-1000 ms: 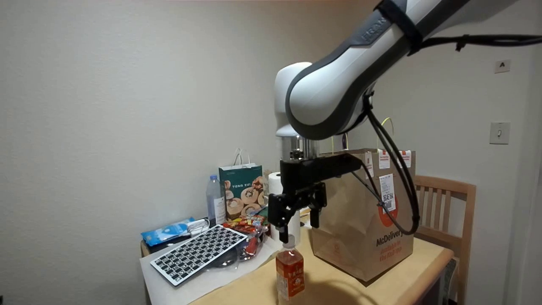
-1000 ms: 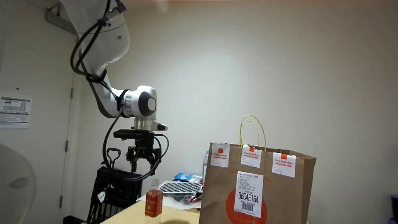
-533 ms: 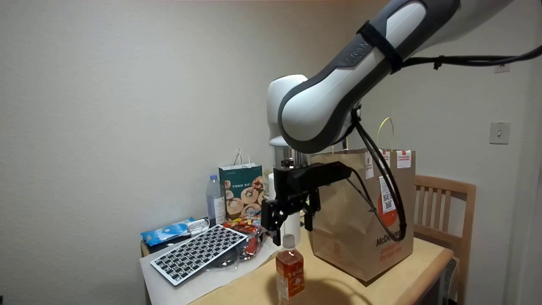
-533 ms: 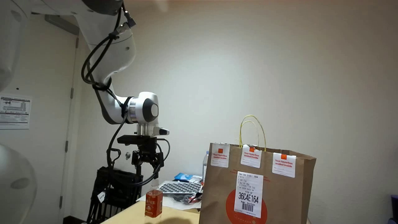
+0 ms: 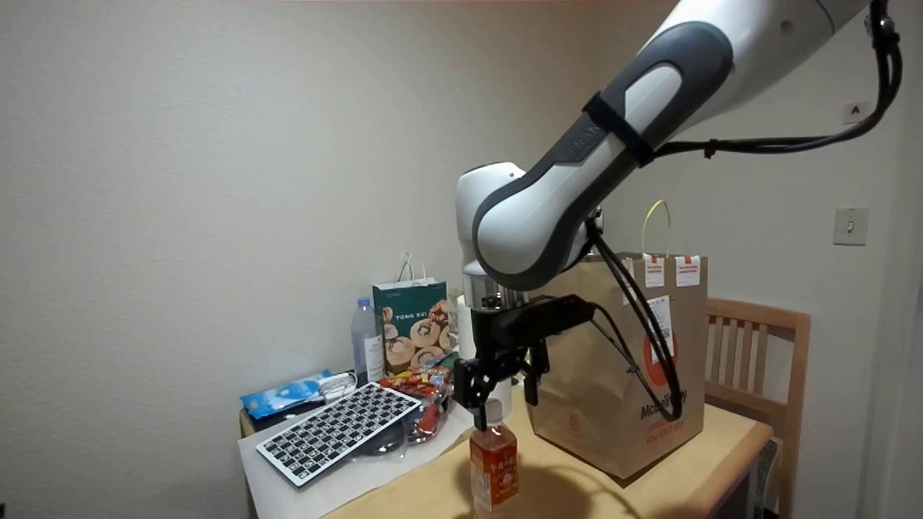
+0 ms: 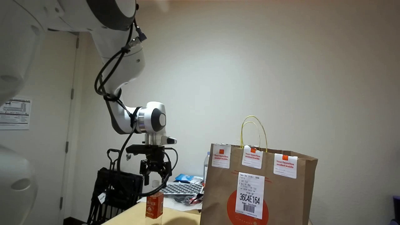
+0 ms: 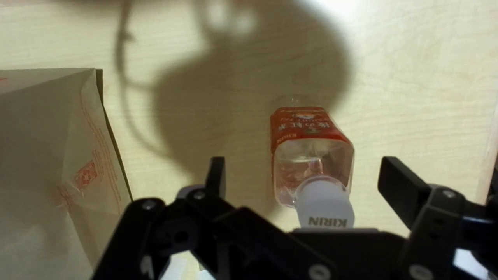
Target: Put the bottle in the bag
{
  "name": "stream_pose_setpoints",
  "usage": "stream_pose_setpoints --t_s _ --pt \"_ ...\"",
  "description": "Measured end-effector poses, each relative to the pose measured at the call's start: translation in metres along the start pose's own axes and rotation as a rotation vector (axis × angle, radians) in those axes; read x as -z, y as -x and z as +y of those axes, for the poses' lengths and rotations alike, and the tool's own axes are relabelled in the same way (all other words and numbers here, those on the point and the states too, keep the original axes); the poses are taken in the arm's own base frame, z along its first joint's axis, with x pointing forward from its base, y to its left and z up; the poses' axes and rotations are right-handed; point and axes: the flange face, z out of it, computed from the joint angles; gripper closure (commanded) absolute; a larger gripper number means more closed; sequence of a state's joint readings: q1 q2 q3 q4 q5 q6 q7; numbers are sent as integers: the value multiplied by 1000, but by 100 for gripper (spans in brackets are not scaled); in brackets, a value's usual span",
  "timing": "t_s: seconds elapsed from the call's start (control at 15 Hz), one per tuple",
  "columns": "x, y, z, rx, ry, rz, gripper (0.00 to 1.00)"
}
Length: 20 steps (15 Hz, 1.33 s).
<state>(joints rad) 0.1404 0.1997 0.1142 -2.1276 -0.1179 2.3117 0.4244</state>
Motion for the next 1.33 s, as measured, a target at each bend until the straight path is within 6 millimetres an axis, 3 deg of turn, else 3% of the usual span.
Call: stream_pose_setpoints --t_s 0.33,0.4,0.53,1.0,1.13,1.33 --pt "-3 -12 -9 8 -10 16 0" --pt "-3 -12 -9 8 -9 15 24" --pt "-6 -12 -9 9 -8 12 32" --pt "-15 -14 -10 52 -23 -6 79" --pt "-13 -16 -11 75 -30 -4 87" --pt "-11 -17 -11 104 -34 -1 87"
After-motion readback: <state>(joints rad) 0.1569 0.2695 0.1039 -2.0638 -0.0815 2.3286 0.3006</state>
